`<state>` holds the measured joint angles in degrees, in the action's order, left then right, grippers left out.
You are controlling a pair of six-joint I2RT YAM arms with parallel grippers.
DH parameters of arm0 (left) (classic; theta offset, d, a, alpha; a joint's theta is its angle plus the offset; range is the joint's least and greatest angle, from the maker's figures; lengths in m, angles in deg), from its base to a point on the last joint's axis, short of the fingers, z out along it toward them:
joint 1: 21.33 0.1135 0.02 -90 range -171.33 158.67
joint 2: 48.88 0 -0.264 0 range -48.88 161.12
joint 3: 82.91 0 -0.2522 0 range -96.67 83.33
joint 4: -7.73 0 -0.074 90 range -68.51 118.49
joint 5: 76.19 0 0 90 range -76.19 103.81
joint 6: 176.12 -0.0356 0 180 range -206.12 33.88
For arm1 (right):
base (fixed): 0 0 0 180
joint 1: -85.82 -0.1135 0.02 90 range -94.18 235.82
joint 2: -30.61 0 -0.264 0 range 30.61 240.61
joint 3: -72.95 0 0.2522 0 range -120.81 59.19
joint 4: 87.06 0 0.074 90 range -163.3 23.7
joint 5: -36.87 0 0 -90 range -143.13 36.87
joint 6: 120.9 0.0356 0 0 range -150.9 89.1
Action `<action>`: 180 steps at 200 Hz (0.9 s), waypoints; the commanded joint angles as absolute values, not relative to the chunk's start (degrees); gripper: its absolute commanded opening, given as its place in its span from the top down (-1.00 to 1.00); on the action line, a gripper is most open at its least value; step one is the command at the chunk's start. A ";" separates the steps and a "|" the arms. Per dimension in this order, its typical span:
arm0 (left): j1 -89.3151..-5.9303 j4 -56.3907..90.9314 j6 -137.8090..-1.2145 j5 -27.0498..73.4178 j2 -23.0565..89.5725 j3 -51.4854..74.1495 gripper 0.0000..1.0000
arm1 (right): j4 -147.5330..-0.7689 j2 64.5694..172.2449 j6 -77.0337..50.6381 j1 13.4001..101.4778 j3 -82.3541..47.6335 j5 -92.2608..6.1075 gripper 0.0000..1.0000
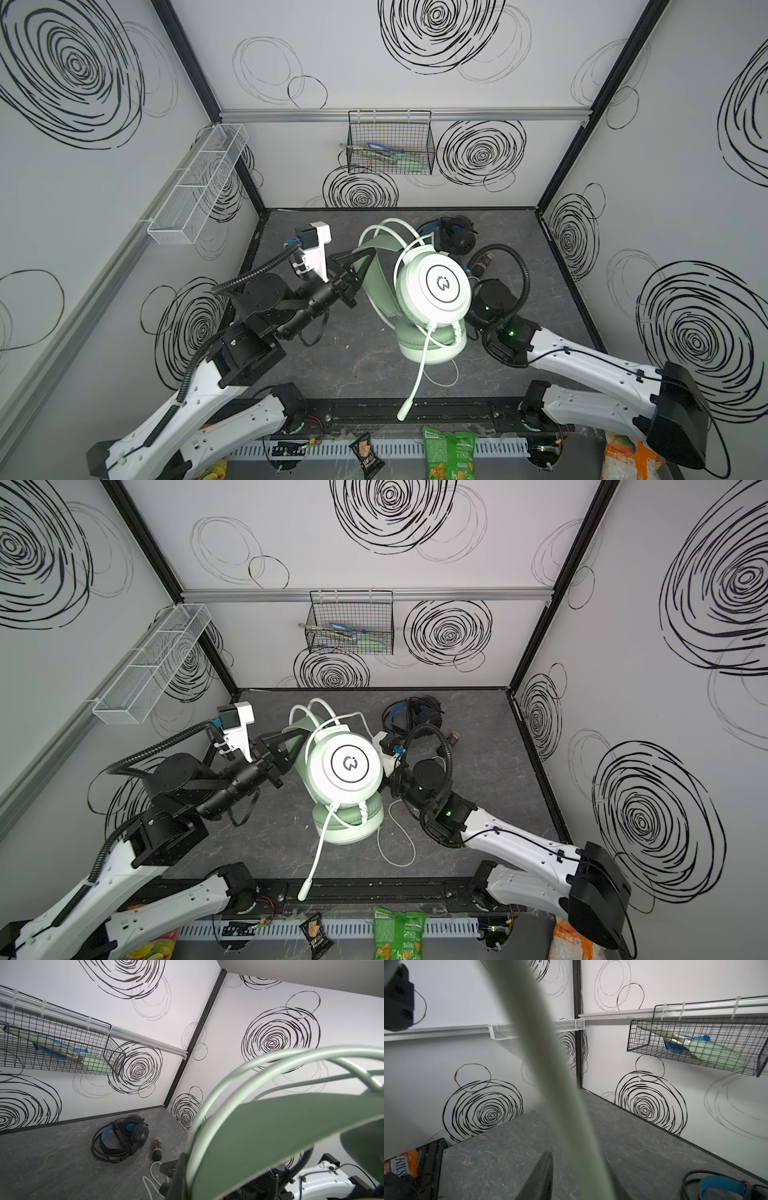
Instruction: Wrap the headphones
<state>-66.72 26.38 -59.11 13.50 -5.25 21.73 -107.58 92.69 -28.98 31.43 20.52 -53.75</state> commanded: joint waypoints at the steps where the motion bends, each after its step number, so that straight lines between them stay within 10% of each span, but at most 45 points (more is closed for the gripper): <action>1: -67.26 15.05 -54.42 11.26 -6.00 19.68 1.00 | -113.63 94.30 -25.43 31.61 21.33 -51.86 0.28; 180: -69.95 10.21 -57.59 3.42 -4.59 16.08 1.00 | -121.64 104.90 -17.99 31.41 27.63 -47.94 0.49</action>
<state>-69.71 19.88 -58.74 5.71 -3.89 19.63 -117.97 103.84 -19.50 31.45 26.88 -48.79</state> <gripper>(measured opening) 0.076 0.259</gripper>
